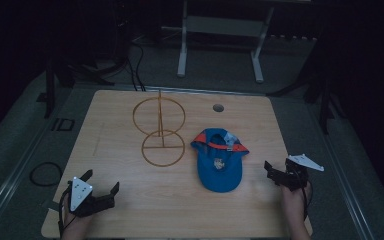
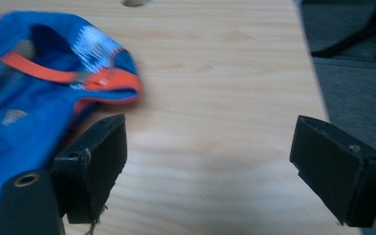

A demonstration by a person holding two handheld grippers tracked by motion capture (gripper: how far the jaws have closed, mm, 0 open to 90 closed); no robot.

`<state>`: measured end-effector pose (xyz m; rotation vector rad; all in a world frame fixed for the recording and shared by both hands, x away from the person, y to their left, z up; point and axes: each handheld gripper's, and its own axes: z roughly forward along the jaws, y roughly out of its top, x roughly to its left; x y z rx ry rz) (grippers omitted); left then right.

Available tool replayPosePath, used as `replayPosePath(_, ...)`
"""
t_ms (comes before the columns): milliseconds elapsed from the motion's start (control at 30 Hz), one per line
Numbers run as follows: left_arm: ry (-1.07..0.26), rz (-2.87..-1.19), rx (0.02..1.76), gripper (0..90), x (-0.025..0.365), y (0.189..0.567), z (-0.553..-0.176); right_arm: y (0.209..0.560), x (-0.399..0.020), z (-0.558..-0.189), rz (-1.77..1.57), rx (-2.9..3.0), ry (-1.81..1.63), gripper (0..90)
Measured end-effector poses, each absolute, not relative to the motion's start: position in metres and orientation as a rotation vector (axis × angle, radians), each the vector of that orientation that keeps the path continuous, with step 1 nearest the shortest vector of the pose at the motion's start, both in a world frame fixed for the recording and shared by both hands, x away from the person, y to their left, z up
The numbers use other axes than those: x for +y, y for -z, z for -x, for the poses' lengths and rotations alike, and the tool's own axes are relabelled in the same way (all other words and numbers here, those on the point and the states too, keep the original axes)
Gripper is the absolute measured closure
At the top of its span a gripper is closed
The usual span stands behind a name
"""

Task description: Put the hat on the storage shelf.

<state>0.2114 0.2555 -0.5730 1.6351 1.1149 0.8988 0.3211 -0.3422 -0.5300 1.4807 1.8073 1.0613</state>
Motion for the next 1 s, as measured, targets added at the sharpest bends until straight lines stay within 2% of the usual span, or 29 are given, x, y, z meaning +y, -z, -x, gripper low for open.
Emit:
replayPosePath(367,-0.85,-1.619,1.08,2.0,0.253,0.572,-0.211,0.502,-0.313,-0.352,-1.383,1.926,-1.137,13.7)
replayPosePath(633,-0.83,-1.63,1.079,2.0,0.252,0.572,-0.212,0.502,-0.292,-0.379,-1.32,2.023,-1.118,14.3)
replayPosePath(767,-0.821,-1.62,1.092,2.0,0.252,0.572,-0.212,0.505,-0.283,-0.394,-1.276,2.082,-1.103,20.8)
replayPosePath(933,-0.796,-1.593,1.103,2.0,0.255,0.572,-0.213,0.504,-0.272,-0.414,-1.235,2.128,-1.086,22.3)
replayPosePath(1000,-0.795,-1.601,1.097,2.0,0.254,0.572,-0.213,0.502,-0.268,-0.421,-1.232,2.124,-1.084,25.9)
